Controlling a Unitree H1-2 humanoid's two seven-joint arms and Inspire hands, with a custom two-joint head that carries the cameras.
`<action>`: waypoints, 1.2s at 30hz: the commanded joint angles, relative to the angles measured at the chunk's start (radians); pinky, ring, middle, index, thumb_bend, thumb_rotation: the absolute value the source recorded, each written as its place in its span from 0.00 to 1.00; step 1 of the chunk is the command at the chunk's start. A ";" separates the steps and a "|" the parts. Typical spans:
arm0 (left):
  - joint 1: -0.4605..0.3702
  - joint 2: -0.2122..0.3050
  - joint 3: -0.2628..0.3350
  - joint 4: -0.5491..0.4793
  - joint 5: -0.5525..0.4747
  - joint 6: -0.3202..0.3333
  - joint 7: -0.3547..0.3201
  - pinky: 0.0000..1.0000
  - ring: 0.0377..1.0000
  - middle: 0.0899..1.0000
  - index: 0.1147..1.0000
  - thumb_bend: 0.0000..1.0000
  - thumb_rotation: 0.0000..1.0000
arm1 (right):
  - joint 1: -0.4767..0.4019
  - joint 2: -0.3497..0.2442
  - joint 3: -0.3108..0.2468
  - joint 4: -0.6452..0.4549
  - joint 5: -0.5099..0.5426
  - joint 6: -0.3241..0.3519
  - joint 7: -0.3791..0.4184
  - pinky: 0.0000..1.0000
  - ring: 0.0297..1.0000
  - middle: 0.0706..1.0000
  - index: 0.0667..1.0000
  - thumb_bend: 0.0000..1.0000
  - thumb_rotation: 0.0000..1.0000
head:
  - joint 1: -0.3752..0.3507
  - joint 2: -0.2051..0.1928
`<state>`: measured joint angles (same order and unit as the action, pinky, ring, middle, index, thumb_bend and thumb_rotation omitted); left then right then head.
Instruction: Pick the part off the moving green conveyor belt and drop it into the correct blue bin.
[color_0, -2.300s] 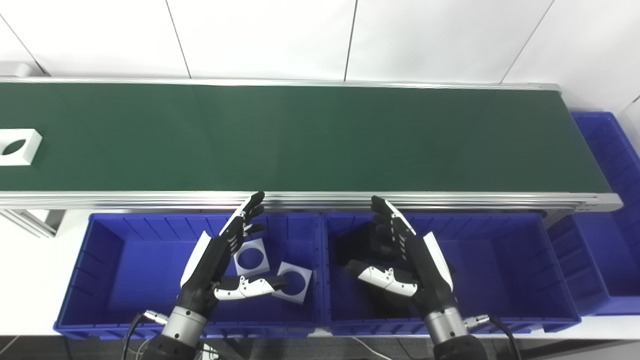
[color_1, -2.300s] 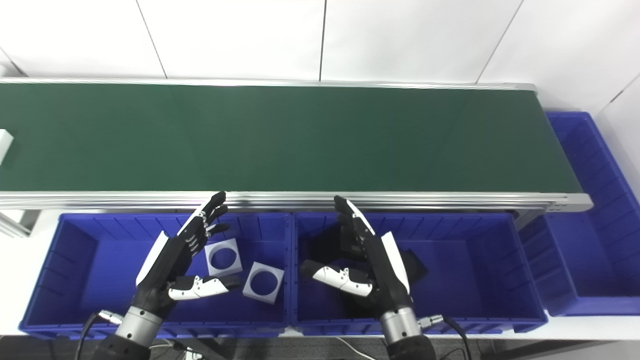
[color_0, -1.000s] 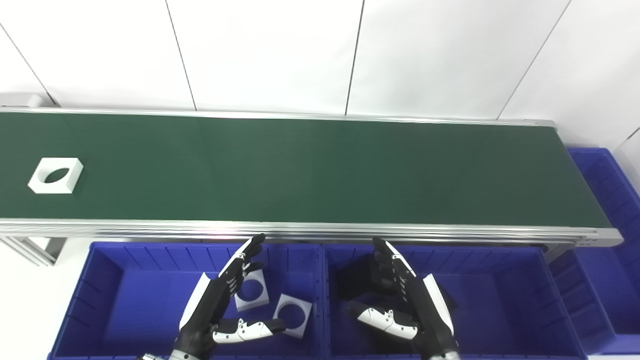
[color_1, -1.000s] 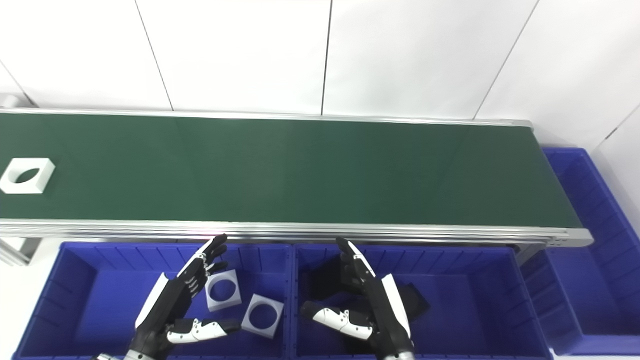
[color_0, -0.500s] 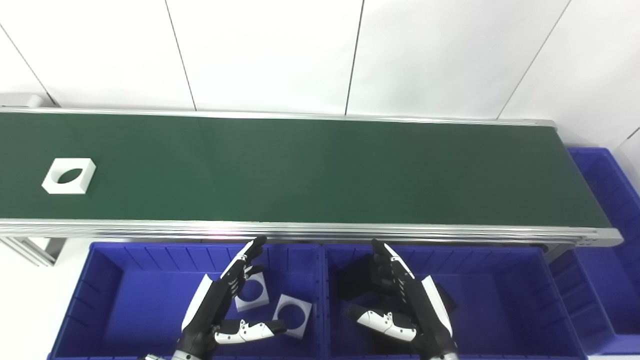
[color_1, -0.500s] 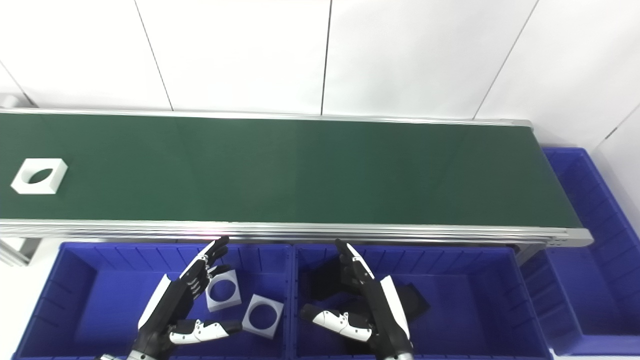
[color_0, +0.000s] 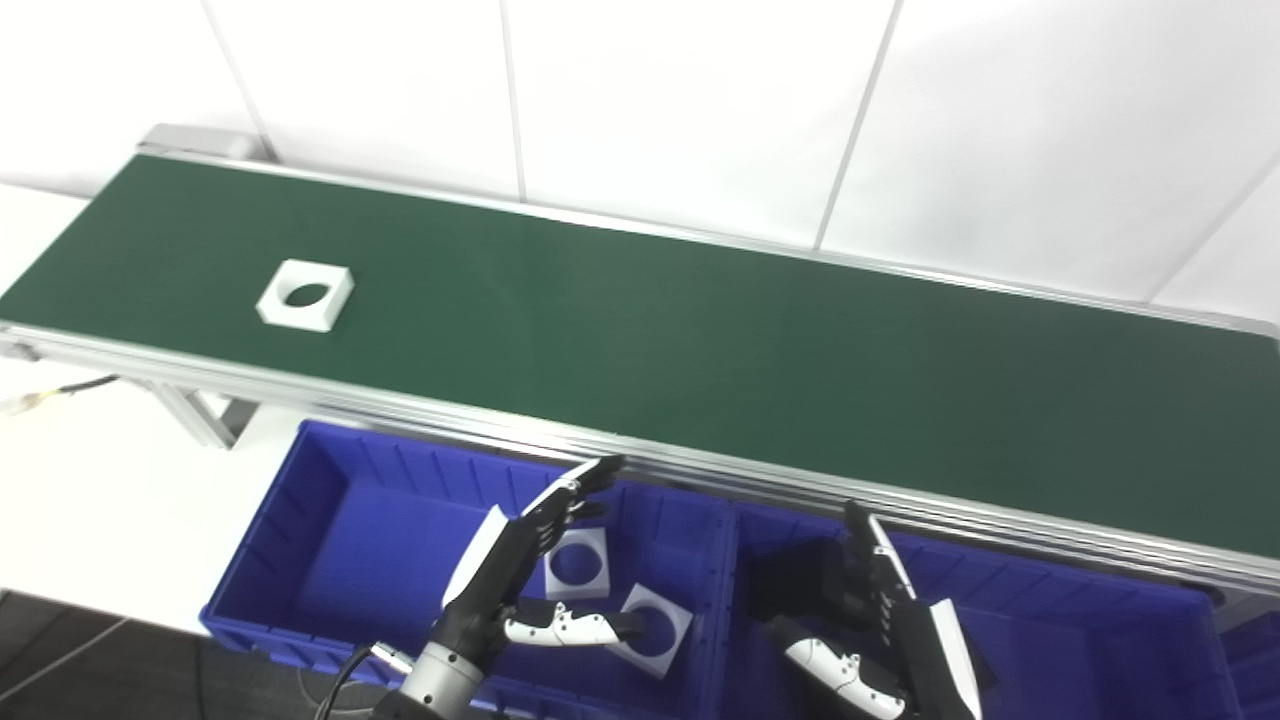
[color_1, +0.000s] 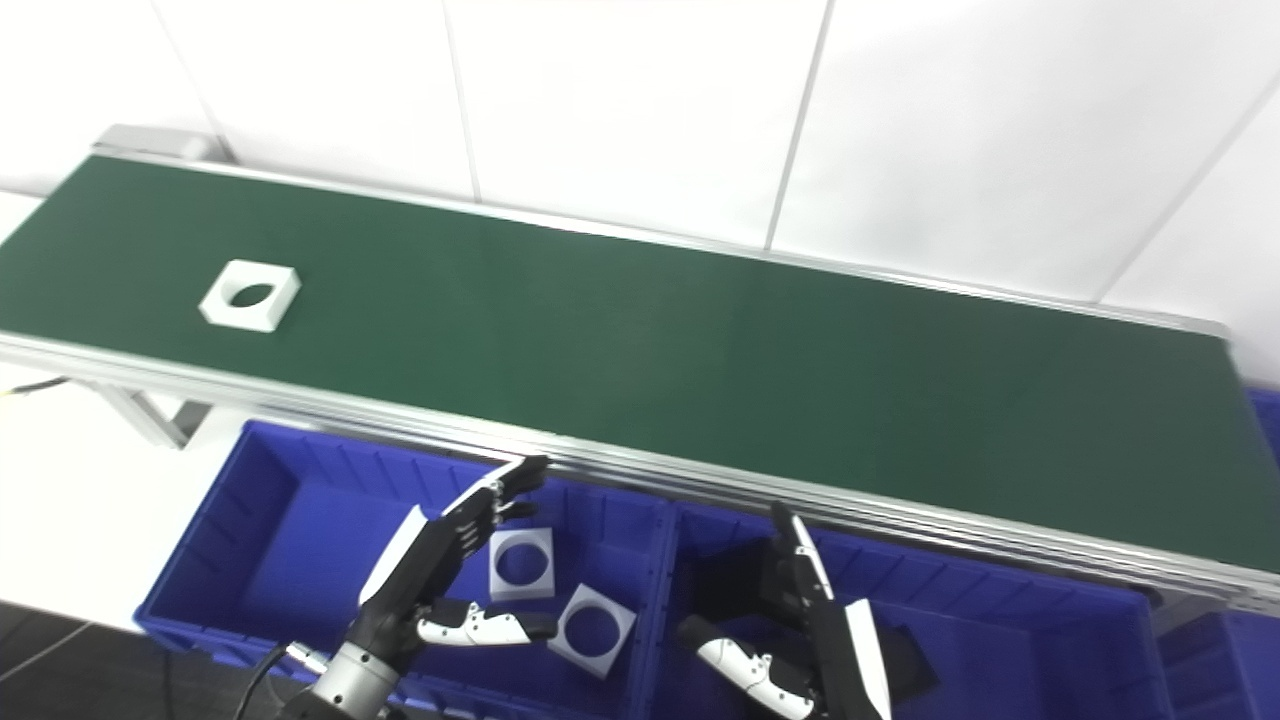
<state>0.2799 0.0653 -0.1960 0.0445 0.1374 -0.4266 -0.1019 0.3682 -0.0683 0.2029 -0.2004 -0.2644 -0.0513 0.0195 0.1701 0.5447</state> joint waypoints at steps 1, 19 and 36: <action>-0.019 0.005 -0.005 -0.014 0.008 -0.042 0.026 0.82 0.88 0.90 0.85 0.94 0.32 | -0.016 0.003 -0.001 -0.008 0.010 -0.074 -0.010 0.93 0.96 0.97 0.97 0.61 0.41 | -0.003 -0.005; -0.138 0.017 0.149 -0.268 0.089 0.055 0.099 0.80 0.85 0.87 0.84 0.92 0.34 | -0.074 0.022 -0.001 0.101 0.026 -0.112 -0.022 0.94 0.97 0.97 0.96 0.58 0.35 | 0.028 -0.079; -0.386 0.134 0.294 -0.328 0.309 0.408 0.114 0.88 0.94 0.96 0.95 0.83 0.47 | -0.094 0.032 0.004 0.144 0.020 -0.155 -0.044 0.92 0.95 0.95 0.95 0.62 0.36 | 0.013 -0.099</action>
<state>-0.0628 0.1746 0.0915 -0.2747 0.4289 -0.0203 -0.0050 0.2844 -0.0432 0.2059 -0.0404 -0.2507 -0.1284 -0.0117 0.1825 0.4449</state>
